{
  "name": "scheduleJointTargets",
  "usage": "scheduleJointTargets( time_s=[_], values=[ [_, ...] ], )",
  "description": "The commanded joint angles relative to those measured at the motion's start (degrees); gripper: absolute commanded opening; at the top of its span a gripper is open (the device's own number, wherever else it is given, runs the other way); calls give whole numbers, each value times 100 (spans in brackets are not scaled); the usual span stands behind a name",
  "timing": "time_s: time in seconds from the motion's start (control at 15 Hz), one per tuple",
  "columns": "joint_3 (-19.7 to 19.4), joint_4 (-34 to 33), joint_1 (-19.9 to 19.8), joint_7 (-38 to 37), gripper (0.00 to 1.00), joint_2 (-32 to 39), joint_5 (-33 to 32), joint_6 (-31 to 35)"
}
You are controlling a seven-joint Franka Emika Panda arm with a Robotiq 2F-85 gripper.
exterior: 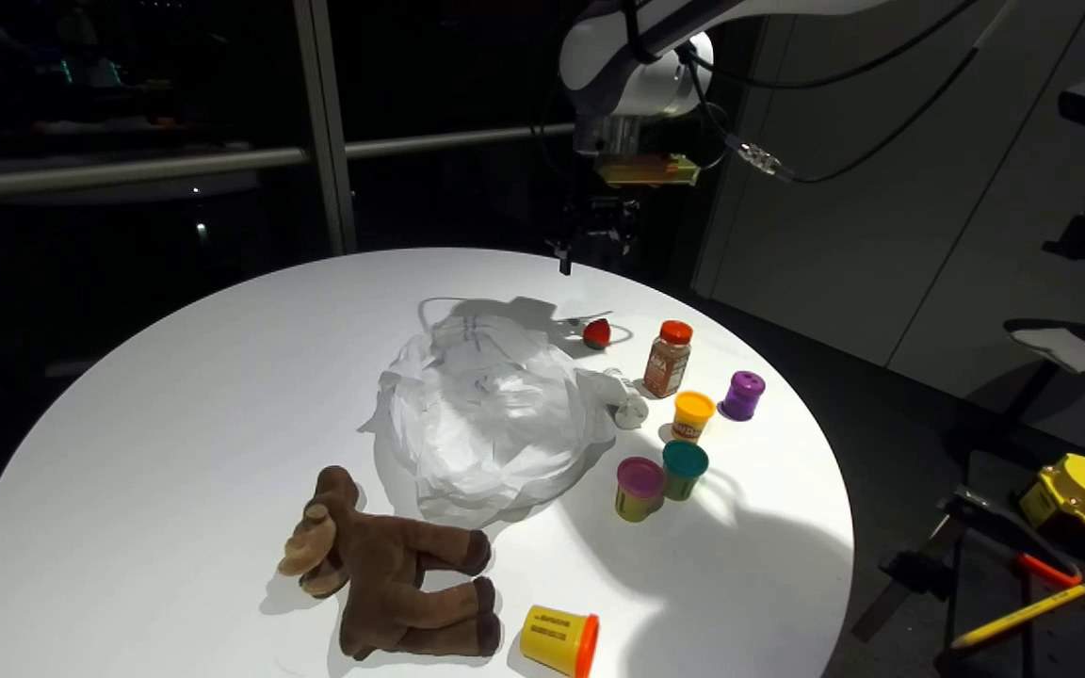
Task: Put the objects on the table into the plastic bag.
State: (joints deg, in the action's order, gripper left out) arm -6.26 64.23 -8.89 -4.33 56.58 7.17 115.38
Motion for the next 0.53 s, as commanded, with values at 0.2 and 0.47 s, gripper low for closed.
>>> scheduleJointTargets(
  time_s=[0.2,0.47],
  values=[
    [-9,-76,-16,-512,100,411,-41,175],
    [33,-500,-159,-625,100,778,25,69]
  ],
)
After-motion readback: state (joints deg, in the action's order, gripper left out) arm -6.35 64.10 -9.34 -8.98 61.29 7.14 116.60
